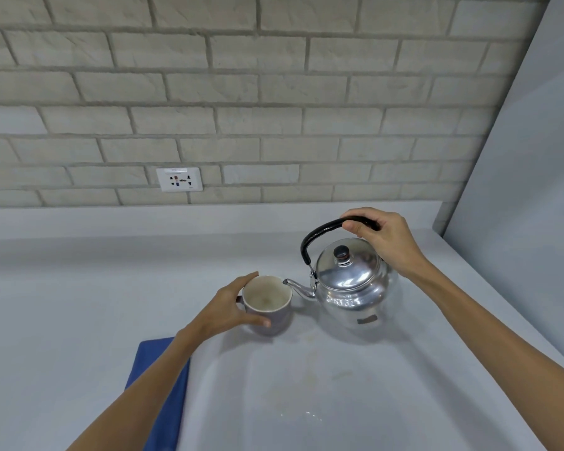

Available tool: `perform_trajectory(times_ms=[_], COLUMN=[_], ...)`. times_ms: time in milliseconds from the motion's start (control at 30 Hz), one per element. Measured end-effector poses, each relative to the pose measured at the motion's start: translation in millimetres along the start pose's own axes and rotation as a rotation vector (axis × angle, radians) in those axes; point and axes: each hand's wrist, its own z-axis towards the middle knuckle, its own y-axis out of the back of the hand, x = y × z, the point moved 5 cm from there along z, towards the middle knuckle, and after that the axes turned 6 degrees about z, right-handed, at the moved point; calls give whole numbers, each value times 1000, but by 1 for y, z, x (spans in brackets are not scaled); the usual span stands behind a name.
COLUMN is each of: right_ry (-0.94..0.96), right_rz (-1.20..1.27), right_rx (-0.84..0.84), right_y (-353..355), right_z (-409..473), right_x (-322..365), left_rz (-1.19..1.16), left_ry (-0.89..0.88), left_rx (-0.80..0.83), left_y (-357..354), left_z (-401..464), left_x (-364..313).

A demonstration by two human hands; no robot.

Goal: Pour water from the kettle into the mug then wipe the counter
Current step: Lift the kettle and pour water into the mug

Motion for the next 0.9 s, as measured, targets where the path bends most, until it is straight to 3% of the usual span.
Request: perform_trajectory(times_ms=[900], right_ry=[69], right_rz=[-179], right_rx=[135], right_y=[0], right_z=[25], right_x=[37], left_rz=[18], left_ry=[-68], left_rx=[-34], left_y=[-1], left_z=[-2], left_x=[-7])
